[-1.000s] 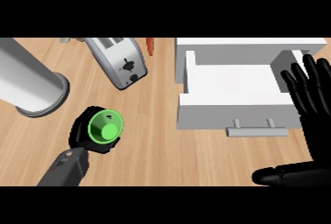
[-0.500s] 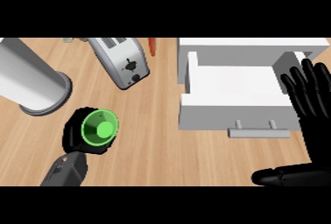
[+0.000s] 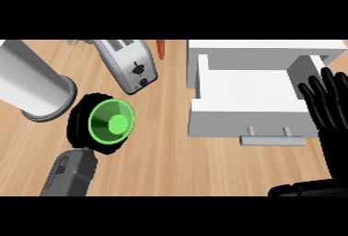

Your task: Pick up the cup, place it into the drawer and close the drawer

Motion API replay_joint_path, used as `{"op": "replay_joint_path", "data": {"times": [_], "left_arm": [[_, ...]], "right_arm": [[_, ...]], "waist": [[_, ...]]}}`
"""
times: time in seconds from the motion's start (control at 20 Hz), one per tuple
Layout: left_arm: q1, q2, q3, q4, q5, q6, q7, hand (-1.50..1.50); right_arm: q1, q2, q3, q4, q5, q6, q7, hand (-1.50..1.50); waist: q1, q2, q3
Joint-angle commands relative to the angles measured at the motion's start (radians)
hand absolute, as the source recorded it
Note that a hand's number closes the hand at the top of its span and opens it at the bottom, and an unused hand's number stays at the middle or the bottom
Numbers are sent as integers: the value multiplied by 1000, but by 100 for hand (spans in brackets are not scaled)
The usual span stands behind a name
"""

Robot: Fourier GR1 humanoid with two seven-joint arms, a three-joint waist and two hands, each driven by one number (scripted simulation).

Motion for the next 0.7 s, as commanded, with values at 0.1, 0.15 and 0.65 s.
{"op": "replay_joint_path", "data": {"times": [0.1, 0.15, 0.65], "left_arm": [[-24, -52, -73, -307, 53, 102, 287, 150], [-41, -50, -64, -328, 61, 128, 315, 150], [-318, -54, -161, -365, 16, 373, 518, 150]], "right_arm": [[-102, -40, -60, 85, -39, 11, 11, -150], [26, -11, -2, -12, 1, 19, -7, -150], [-26, 27, 35, 34, 64, -25, -27, -150]], "waist": [[5, 1, 0], [-7, 1, 0], [-13, 5, -1]]}}
